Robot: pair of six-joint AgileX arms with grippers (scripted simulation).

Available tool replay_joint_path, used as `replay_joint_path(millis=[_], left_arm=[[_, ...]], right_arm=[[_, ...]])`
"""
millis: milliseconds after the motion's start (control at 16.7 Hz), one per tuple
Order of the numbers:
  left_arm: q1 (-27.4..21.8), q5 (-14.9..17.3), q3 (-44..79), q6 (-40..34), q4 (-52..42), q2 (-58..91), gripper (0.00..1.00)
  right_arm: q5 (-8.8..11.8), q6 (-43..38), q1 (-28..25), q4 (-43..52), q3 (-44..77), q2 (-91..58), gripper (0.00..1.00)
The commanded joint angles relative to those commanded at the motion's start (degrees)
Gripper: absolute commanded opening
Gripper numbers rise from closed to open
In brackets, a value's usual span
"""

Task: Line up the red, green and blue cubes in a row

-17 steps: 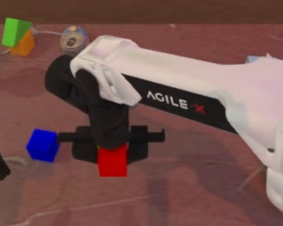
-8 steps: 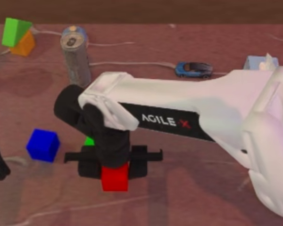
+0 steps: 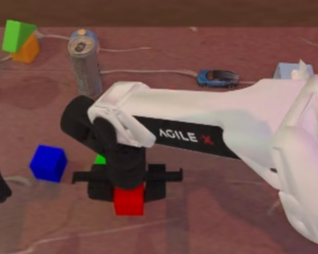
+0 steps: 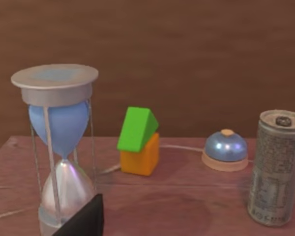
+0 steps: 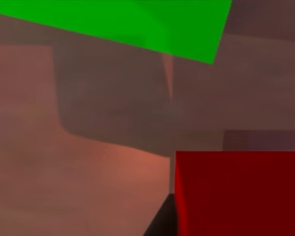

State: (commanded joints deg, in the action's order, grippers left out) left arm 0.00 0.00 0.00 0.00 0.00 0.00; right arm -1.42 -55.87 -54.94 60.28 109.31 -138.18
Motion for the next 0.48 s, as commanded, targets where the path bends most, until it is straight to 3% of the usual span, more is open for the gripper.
replay_joint_path(millis=[420,480], left_arm=[[0.0,0.0,0.0,0.0,0.0,0.0,1.00],[0.0,0.0,0.0,0.0,0.0,0.0,1.00]], right_arm=[[0.0,0.0,0.0,0.0,0.0,0.0,0.98],[0.0,0.0,0.0,0.0,0.0,0.0,1.00]])
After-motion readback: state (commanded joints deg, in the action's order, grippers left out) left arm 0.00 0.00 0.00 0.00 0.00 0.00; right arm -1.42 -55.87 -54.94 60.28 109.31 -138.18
